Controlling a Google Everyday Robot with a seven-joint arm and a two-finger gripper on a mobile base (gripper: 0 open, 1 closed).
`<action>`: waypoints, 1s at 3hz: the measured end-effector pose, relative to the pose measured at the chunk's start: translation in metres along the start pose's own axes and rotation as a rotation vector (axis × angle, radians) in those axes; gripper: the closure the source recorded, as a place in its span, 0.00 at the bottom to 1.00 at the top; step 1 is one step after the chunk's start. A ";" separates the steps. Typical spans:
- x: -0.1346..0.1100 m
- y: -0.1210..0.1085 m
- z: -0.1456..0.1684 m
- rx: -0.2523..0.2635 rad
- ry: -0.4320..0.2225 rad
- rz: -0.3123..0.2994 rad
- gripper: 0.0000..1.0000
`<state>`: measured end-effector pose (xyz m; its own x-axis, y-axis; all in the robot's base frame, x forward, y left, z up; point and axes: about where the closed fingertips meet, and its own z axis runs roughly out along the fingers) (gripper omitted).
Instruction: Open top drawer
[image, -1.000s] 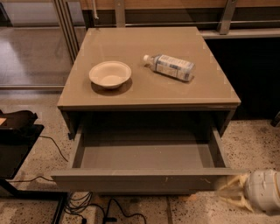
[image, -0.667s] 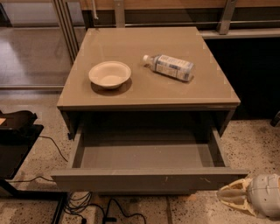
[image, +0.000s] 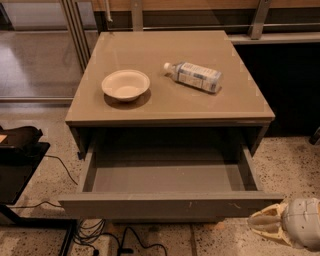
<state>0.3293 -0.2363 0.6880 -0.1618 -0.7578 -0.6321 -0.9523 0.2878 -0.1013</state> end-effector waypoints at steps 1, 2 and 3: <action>0.000 0.000 0.000 0.000 0.000 0.000 0.45; -0.002 -0.005 -0.003 0.020 -0.008 -0.014 0.22; -0.039 -0.034 -0.002 0.050 -0.032 -0.104 0.01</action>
Offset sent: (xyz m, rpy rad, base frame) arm 0.0090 -0.0056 0.0081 0.0059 -0.0566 -0.0081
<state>0.3676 -0.2178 0.7178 -0.0538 -0.7663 -0.6403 -0.9492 0.2382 -0.2053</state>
